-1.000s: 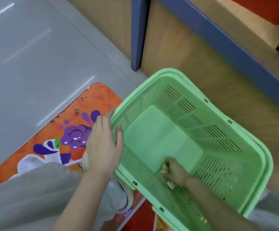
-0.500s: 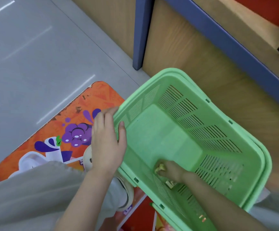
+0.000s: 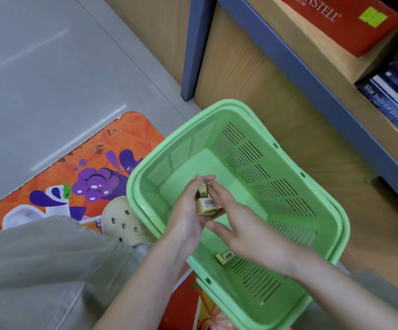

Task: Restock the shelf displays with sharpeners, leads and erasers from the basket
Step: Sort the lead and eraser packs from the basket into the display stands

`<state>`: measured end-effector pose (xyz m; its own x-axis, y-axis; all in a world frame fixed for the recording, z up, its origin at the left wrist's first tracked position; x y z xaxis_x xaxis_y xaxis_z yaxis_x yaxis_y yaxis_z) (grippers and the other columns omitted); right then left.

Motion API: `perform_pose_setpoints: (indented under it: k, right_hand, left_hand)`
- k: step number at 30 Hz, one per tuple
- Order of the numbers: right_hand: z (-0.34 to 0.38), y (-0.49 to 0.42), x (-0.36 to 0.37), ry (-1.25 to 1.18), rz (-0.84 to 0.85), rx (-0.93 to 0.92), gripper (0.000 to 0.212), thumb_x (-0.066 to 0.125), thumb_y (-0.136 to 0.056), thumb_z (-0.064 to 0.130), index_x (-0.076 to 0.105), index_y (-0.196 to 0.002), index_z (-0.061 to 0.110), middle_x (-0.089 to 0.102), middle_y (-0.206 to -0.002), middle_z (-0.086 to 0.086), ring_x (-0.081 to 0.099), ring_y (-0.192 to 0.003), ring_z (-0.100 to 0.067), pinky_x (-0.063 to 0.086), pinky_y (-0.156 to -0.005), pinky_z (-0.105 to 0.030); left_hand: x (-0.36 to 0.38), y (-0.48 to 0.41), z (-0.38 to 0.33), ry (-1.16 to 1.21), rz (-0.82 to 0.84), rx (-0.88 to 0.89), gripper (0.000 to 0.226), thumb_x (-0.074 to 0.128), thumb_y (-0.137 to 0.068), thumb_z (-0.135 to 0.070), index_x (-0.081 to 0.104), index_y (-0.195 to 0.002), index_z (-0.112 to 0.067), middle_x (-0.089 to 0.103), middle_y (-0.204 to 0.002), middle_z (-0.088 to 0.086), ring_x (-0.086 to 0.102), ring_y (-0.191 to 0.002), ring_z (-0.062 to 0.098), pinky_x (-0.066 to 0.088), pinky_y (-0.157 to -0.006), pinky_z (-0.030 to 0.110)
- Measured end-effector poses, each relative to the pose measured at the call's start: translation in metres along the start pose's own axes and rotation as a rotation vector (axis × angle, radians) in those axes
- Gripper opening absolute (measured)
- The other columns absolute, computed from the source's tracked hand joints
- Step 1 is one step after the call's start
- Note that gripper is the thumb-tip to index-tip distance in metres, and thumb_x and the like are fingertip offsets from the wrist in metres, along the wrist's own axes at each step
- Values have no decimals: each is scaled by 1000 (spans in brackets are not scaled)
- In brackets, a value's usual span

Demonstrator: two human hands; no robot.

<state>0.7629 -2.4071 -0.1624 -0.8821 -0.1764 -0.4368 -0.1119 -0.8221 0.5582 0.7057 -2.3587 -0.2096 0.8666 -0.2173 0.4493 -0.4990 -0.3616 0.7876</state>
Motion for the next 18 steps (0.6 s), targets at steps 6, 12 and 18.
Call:
perform_pose_setpoints:
  k: [6, 12, 18]
  right_hand:
    - [-50, -2, -49, 7, -483, -58, 23, 51, -95, 6, 56, -117, 12, 65, -108, 8, 60, -98, 4, 41, -90, -5]
    - [-221, -38, 34, 261, 244, 333, 29, 54, -95, 16, 59, -124, 16, 60, -128, 0, 55, -116, -13, 40, -106, -32]
    - [-267, -35, 90, 356, 429, 401, 40, 69, -84, 18, 57, -123, 16, 58, -124, -3, 56, -112, -19, 38, -91, -21]
  left_hand:
    - [-12, 2, -1, -85, -64, -37, 16, 48, -97, -19, 62, -97, -10, 61, -97, 9, 60, -66, 17, 52, -57, 24]
    - [-14, -4, -7, -76, -54, -1, 22, 43, -98, -20, 63, -96, -11, 60, -99, 8, 60, -63, 14, 50, -57, 24]
    - [-18, -12, -7, -51, -23, -1, 27, 40, -98, -24, 63, -98, -10, 57, -100, 9, 59, -64, 14, 51, -55, 23]
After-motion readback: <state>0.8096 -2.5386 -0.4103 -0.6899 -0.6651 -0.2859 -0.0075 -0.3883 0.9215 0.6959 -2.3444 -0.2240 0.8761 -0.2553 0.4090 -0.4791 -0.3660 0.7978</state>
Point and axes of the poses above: each hand's wrist, its own y-axis away from the middle knuckle, its own x-axis out of the palm, z = x × y, the point moved 7 cm from there along -y, towards the middle knuckle
